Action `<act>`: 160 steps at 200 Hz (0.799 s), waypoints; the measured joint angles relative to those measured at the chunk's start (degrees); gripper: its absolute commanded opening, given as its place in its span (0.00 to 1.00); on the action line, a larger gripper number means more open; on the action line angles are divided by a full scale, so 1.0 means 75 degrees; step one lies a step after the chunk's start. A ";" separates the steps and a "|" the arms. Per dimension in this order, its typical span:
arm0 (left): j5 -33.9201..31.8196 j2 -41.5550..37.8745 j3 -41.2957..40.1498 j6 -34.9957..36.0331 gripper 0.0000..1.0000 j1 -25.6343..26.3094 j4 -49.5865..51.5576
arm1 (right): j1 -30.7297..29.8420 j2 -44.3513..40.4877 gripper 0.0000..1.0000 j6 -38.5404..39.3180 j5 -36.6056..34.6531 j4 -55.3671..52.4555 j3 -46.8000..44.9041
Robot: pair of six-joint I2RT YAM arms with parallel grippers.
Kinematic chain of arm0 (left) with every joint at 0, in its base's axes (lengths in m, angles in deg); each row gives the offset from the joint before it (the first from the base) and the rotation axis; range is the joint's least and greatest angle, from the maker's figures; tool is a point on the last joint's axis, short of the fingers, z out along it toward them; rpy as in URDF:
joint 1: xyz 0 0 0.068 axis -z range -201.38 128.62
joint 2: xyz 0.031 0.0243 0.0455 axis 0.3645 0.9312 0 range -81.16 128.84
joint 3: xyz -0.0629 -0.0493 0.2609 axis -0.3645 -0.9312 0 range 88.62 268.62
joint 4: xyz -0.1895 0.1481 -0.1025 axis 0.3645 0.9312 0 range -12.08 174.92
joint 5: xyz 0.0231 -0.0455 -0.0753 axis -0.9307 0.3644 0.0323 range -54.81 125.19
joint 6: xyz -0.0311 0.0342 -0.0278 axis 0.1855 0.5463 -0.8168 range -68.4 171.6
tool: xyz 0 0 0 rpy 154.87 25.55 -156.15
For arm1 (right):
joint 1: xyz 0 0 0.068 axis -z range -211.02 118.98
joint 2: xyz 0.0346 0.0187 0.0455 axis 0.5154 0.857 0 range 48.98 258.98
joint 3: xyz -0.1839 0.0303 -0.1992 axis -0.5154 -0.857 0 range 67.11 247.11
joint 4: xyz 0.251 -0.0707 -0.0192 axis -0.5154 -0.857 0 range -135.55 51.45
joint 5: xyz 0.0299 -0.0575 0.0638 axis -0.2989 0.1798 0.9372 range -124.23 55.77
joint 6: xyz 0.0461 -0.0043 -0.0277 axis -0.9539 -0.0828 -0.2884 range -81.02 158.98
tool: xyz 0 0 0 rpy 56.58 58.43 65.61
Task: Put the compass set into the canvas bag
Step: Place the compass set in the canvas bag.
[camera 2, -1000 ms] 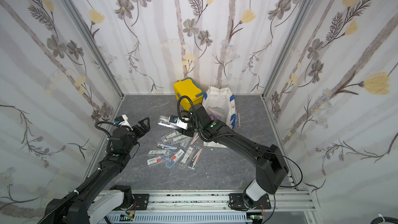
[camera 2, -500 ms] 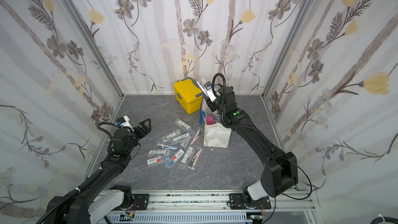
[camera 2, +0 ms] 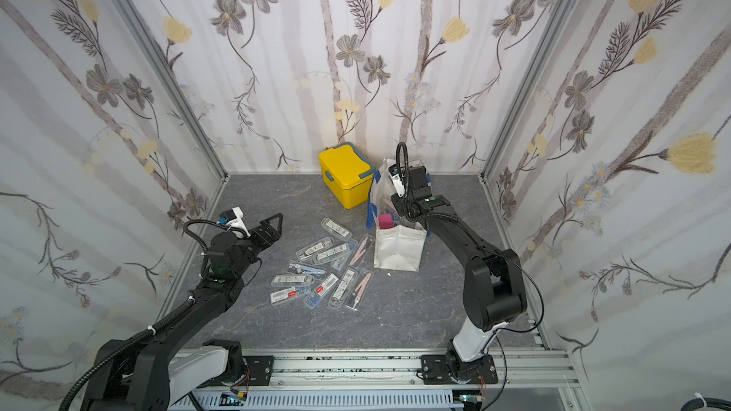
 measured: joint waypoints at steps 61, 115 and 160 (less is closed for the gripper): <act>0.0662 -0.0050 0.0245 0.0111 1.00 0.0259 -0.0178 | 0.0035 0.1533 0.43 -0.0023 -0.0076 -0.1166 0.1428; 0.0731 -0.0076 0.0781 0.0752 1.00 0.0650 0.0341 | 0.0026 0.2180 0.45 0.0038 0.0070 -0.1664 0.1667; 0.0562 0.0035 0.1090 0.0985 1.00 0.0816 0.1008 | 0.0020 0.2363 0.49 0.0041 0.0175 -0.1766 0.1728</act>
